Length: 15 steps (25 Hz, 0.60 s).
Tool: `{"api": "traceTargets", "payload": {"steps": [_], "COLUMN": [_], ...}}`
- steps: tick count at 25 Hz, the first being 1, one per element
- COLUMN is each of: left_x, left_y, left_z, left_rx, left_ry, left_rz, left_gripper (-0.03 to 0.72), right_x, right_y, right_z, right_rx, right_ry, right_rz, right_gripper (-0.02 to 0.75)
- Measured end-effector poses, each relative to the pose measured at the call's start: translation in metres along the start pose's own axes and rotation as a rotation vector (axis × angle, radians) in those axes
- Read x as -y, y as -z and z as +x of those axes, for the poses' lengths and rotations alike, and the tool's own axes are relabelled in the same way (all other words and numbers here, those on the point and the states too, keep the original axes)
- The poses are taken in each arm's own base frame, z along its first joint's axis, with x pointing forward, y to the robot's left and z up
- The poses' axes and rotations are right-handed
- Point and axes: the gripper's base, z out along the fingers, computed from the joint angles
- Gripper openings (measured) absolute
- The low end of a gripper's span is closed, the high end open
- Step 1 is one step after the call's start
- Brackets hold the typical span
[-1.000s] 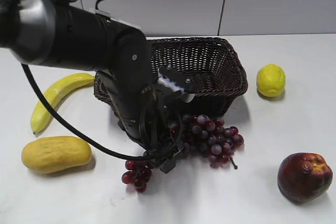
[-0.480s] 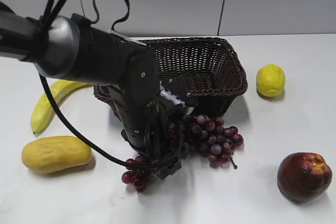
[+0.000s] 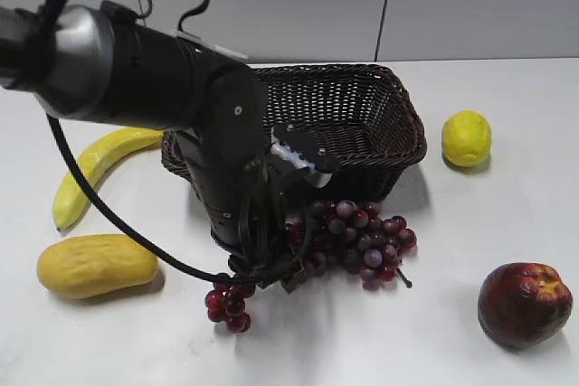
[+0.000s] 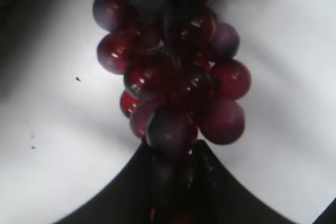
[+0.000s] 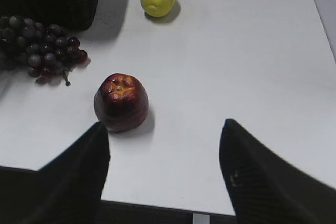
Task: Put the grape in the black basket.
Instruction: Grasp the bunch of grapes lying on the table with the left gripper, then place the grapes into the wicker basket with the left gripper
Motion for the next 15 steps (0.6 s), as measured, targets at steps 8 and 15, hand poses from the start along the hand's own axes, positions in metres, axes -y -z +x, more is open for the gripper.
{"api": "traceTargets", "payload": {"steps": [8, 15], "left_x": [0.013, 0.023], "left_y": [0.075, 0.149], "left_z": [0.003, 0.016], "left_rx": [0.167, 0.395], "left_ry": [-0.053, -0.098], "left_rz": [-0.054, -0.141], "left_gripper": [0.16, 0.156], "right_x": [0.0, 0.0], "right_y": [0.0, 0.0], "right_z": [0.0, 0.0], "right_rx": [0.0, 0.0], "right_ry": [0.0, 0.0], "right_rz": [0.0, 0.0], "right_gripper": [0.498, 0.498]}}
